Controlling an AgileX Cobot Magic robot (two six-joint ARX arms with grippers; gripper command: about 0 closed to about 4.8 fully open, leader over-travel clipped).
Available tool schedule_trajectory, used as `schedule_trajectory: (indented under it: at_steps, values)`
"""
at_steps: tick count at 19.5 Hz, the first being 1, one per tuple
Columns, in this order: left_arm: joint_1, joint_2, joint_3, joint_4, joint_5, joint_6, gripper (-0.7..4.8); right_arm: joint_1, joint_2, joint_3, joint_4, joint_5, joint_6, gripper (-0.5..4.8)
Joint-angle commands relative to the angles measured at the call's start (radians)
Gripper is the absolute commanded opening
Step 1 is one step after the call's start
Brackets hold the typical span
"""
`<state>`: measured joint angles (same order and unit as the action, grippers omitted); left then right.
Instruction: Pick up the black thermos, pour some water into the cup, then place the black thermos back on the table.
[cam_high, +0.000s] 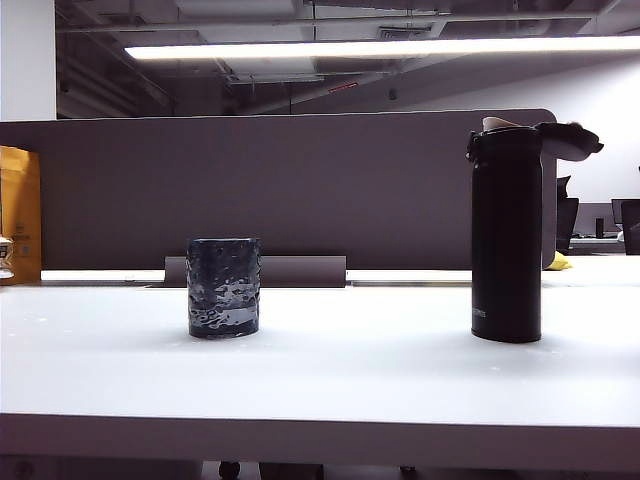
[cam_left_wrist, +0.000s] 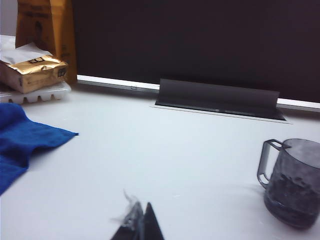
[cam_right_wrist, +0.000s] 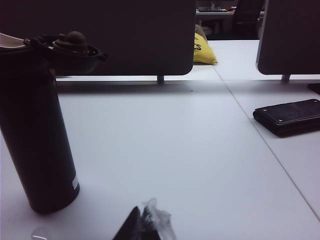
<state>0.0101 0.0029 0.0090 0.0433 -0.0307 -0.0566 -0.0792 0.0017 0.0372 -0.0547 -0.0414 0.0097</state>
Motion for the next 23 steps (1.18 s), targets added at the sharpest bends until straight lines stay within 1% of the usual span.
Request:
schedule_trajectory:
  at_steps: [1,6,7,8,9,10,11,12,13,14,15,16,18,19,20,21,22,23]
  values:
    - [-0.002,0.001,0.002,0.011,0.028,0.003,-0.05,0.001,0.0,0.003,-0.004,-0.01,0.002,-0.07]
    - [-0.002,0.001,0.003,0.011,0.005,0.0,-0.05,0.001,0.0,0.003,0.004,0.01,-0.004,-0.07]
    - [-0.002,0.001,0.005,0.018,0.007,-0.005,-0.01,0.002,0.0,0.007,0.01,-0.001,-0.002,-0.07]
    - [-0.002,0.001,0.012,0.019,0.011,-0.014,0.66,0.002,0.0,0.023,0.006,-0.031,0.003,0.08]
    - [-0.004,0.001,0.034,0.018,0.027,-0.073,2.93,0.002,0.0,0.048,0.018,-0.048,0.037,0.76]
    - [-0.004,0.001,0.058,0.019,0.046,-0.127,4.33,0.002,0.0,0.081,0.035,-0.048,0.074,1.82]
    - [-0.004,0.001,0.112,0.018,0.082,-0.2,4.79,0.002,0.0,0.139,0.029,-0.045,0.072,3.65]
    - [-0.004,0.001,0.135,0.018,0.109,-0.225,4.79,0.002,0.003,0.178,0.017,-0.043,0.073,4.6]
    - [-0.004,0.005,0.183,0.018,0.175,-0.24,4.79,0.002,0.025,0.251,-0.032,-0.043,0.072,4.79]
    - [-0.004,0.009,0.202,0.017,0.206,-0.24,4.79,0.002,0.038,0.281,-0.052,-0.047,0.072,4.79]
    - [-0.004,0.025,0.237,0.012,0.266,-0.24,4.79,0.002,0.069,0.335,-0.093,-0.066,0.072,4.79]
    - [-0.004,0.042,0.261,0.006,0.279,-0.241,4.79,0.002,0.094,0.367,-0.116,-0.09,0.073,4.79]
    - [-0.004,0.126,0.334,0.009,0.271,-0.298,4.79,0.002,0.165,0.444,-0.163,-0.165,0.076,4.79]
    - [-0.005,0.206,0.379,0.035,0.298,-0.298,4.79,0.002,0.204,0.489,-0.177,-0.179,0.074,4.79]
    - [-0.01,0.264,0.407,0.058,0.322,-0.293,4.79,0.002,0.227,0.512,-0.168,-0.18,0.067,4.79]
    - [-0.023,0.363,0.448,0.096,0.35,-0.285,4.79,0.002,0.259,0.537,-0.123,-0.188,0.064,4.79]
    - [-0.035,0.421,0.473,0.111,0.36,-0.273,4.79,0.002,0.28,0.546,-0.088,-0.189,0.064,4.79]
    - [-0.062,0.509,0.505,0.133,0.382,-0.253,4.79,0.002,0.31,0.555,-0.05,-0.19,0.064,4.79]
